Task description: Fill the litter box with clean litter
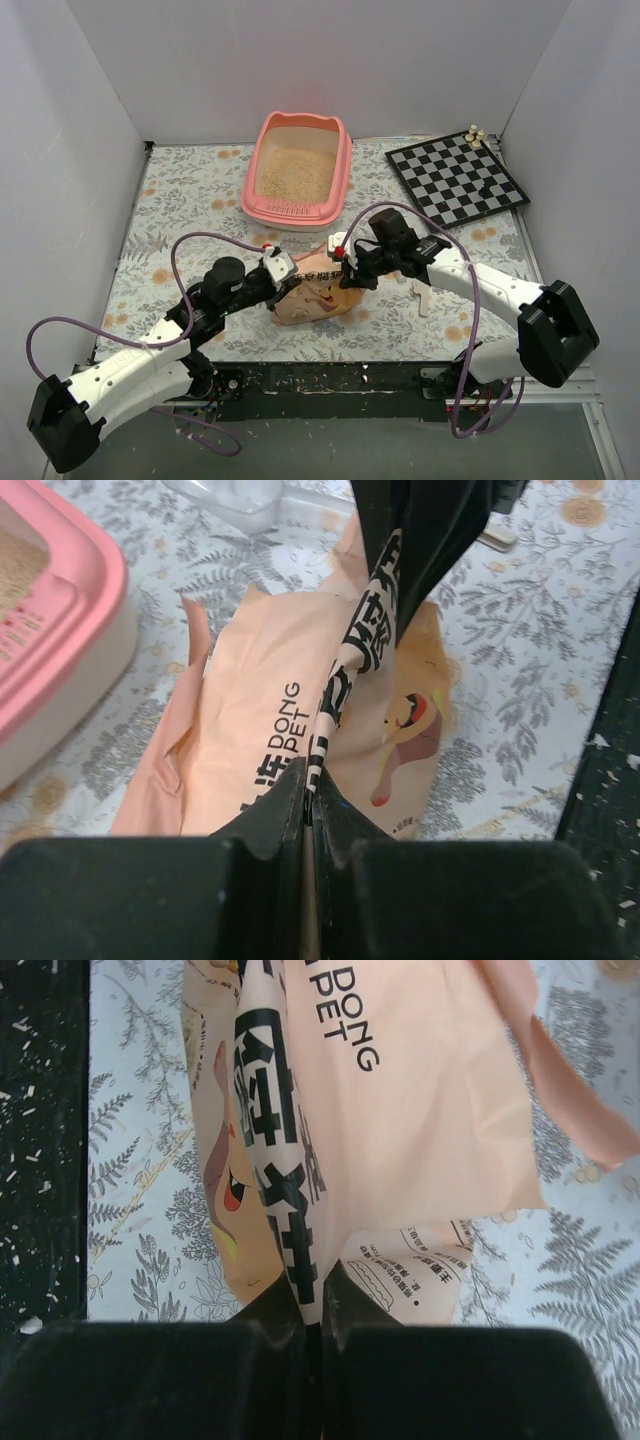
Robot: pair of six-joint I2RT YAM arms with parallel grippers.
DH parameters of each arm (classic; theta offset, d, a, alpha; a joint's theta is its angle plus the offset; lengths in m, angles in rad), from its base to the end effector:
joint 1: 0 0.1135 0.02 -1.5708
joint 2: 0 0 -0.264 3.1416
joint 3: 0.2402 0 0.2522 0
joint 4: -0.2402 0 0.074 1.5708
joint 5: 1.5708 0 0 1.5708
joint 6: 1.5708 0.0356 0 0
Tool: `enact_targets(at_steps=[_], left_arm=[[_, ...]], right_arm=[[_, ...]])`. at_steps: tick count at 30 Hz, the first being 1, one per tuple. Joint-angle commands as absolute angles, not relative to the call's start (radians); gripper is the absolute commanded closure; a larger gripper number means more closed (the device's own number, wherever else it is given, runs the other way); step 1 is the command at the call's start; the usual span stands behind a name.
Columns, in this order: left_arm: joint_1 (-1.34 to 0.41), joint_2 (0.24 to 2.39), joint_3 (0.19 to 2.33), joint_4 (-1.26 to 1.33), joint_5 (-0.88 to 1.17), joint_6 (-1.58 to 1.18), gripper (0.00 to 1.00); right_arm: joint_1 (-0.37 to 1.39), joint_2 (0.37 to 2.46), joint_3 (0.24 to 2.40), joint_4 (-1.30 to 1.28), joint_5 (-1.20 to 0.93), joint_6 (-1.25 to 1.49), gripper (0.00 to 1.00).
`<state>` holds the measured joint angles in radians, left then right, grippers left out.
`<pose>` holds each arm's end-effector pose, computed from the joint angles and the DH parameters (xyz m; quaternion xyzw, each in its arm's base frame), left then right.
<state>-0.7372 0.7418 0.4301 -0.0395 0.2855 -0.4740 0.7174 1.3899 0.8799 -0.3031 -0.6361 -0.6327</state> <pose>0.1254 -0.1274 0.2366 0.1873 0.7937 -0.4186 0.3997 0.2017 0.2040 0.2314 -0.6418 0.6167 0.3052 0.3387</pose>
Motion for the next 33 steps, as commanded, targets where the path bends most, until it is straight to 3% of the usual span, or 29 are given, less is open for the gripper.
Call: enact_targets(at_steps=[1, 7, 17, 18, 21, 22, 30, 31, 33], left_arm=[[-0.698, 0.776, 0.541, 0.032, 0.035, -0.322, 1.00], [-0.503, 0.836, 0.607, 0.078, 0.185, -0.313, 1.00], [-0.497, 0.747, 0.459, 0.042, 0.285, -0.478, 1.00], [-0.497, 0.739, 0.454, 0.028, 0.282, -0.498, 1.00], [-0.499, 0.736, 0.453, -0.024, 0.267, -0.541, 1.00], [-0.500, 0.736, 0.451, -0.037, 0.265, -0.552, 1.00], [-0.506, 0.704, 0.446, -0.031, 0.297, -0.578, 1.00], [-0.506, 0.700, 0.446, -0.029, 0.307, -0.584, 0.99], [-0.508, 0.692, 0.445, -0.018, 0.322, -0.594, 0.99]], right_arm=[[0.701, 1.263, 0.917, -0.305, -0.516, -0.488, 0.99], [0.813, 1.212, 0.966, -0.218, -0.382, -0.347, 0.99], [0.839, 1.239, 0.735, -0.049, -0.287, -0.233, 0.99], [0.839, 1.250, 0.738, -0.052, -0.282, -0.229, 0.93], [0.839, 1.266, 0.774, -0.067, -0.267, -0.201, 0.55], [0.839, 1.262, 0.796, -0.084, -0.253, -0.199, 0.50], [0.836, 1.077, 0.966, -0.265, -0.003, -0.141, 0.38], [0.836, 1.040, 0.971, -0.290, 0.076, -0.102, 0.32], [0.828, 0.994, 0.976, -0.354, 0.197, -0.008, 0.12]])
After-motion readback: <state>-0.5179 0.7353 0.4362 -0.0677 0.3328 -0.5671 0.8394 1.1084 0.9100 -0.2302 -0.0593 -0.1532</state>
